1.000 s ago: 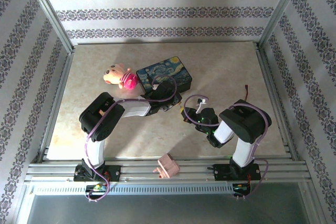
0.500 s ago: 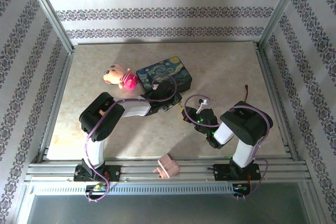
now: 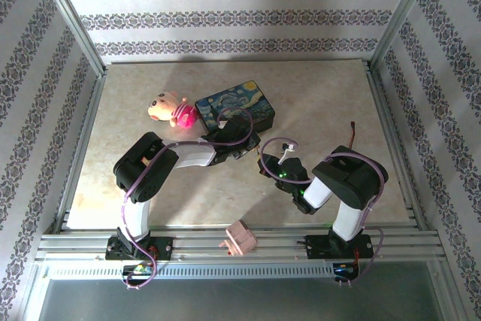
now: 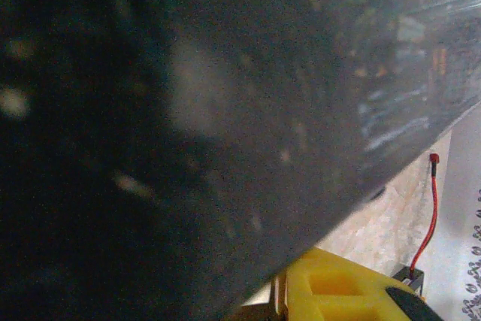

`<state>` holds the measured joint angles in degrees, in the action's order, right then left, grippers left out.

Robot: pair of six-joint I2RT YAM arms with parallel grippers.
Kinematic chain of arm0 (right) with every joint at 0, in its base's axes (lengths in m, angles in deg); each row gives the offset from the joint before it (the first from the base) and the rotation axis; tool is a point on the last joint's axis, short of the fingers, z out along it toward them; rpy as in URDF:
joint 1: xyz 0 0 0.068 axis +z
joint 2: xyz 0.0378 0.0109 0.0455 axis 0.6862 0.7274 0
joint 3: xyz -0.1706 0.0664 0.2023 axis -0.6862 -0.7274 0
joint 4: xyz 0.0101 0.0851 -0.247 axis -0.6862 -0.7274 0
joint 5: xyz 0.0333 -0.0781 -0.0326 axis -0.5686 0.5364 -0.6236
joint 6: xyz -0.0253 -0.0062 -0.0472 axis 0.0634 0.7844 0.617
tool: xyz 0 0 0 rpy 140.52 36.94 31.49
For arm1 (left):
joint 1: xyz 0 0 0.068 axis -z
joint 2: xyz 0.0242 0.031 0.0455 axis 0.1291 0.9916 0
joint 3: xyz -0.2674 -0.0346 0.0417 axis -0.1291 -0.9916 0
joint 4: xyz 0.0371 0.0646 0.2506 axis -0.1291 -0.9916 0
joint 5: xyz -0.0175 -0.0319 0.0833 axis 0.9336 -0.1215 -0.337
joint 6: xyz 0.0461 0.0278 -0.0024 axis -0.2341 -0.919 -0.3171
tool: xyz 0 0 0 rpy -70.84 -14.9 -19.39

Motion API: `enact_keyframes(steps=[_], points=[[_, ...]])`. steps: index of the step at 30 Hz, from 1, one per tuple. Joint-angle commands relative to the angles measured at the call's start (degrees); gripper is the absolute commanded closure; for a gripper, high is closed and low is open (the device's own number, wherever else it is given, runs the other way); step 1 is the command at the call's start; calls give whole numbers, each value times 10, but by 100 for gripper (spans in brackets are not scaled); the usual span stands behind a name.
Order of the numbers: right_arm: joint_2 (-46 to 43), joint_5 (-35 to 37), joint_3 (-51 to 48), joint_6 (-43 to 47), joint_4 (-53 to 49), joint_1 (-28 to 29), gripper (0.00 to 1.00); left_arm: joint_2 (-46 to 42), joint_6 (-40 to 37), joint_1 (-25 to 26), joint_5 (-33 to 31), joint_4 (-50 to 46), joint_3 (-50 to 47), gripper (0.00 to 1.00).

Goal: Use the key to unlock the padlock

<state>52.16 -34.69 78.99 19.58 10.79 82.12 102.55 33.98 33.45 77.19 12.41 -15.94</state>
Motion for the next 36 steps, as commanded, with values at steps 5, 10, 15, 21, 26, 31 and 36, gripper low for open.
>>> enact_keyframes(steps=[5,10,15,21,26,31,36], points=[[6,-3,21,-7,45,9,100,25,34,11,56,10,4,75],[4,2,20,-9,46,10,100,25,33,13,55,8,2,75],[-5,14,11,-15,46,10,100,23,33,13,57,9,1,75],[-9,10,7,-21,46,7,100,23,35,14,58,10,0,75],[-5,2,7,-24,46,3,100,23,36,15,59,9,1,75],[-11,0,-1,-22,45,-4,100,23,37,15,60,8,1,75],[-18,-5,-9,-21,46,-14,100,24,38,15,64,9,3,75]])
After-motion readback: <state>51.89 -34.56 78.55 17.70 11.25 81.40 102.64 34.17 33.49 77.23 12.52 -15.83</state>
